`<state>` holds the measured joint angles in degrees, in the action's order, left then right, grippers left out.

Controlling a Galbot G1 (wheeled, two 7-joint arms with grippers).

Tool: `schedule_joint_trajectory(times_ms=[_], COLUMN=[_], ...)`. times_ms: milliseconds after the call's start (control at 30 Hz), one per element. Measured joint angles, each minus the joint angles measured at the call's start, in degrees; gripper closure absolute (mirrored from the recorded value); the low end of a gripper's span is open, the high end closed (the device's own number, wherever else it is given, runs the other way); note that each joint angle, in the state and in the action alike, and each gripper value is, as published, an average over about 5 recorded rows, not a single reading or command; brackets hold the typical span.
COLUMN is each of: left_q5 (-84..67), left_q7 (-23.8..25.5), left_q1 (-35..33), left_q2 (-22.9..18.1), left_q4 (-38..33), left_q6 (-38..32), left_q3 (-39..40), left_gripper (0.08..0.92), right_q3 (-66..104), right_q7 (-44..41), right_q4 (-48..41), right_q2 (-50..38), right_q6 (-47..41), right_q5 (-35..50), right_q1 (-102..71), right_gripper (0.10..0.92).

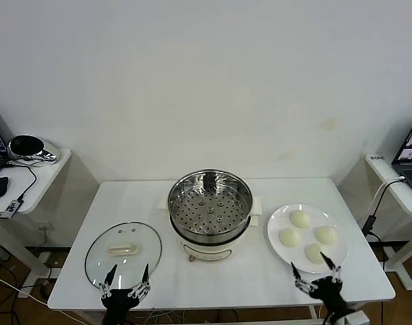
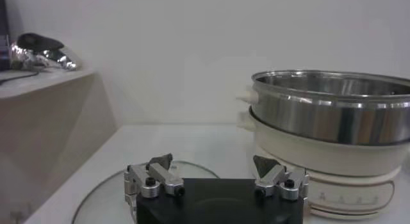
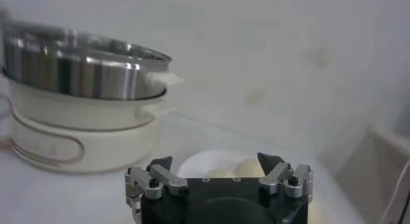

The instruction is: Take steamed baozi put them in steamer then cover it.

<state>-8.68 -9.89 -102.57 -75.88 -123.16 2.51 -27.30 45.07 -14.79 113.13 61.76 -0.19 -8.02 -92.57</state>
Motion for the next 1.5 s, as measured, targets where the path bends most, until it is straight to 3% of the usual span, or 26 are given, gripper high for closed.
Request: schedule_joint_trajectory(times_ms=[367,700,1100,1500], left_q5=[2.4,3.6,4.3,4.7], left_q7=[0.0,-0.5,-0.9,-1.1], left_q1=[0.9,0.7,0.5,0.7], left_q2=[-0.2,0.2,0.2,0.0], left_q4=[0.7,0.0,-0.6,-0.6], left_q6=[0.3,0.1,0.1,0.3], left_q3=[-0.5,-1.6,-3.2,-4.4], left_gripper=[0.177,0.177,0.177,0.177], right_q3=[-4.2,-23.8,-50.3,-62.6], right_q7=[-14.7,-30.9,-45.6,-49.8], right_q4=[-6.9,-18.7,-37.2,-53.2], right_q2=[-18.0,-28.7,-26.2,-17.4], right_q6=[-5.0,-6.2,-2.7,1.3], right_q5=[-7.2,-7.8,-10.6,-13.6], right_q1=[15.3,40.4,70.4,81.5], right_gripper=[0.203,0.203,0.203,0.203])
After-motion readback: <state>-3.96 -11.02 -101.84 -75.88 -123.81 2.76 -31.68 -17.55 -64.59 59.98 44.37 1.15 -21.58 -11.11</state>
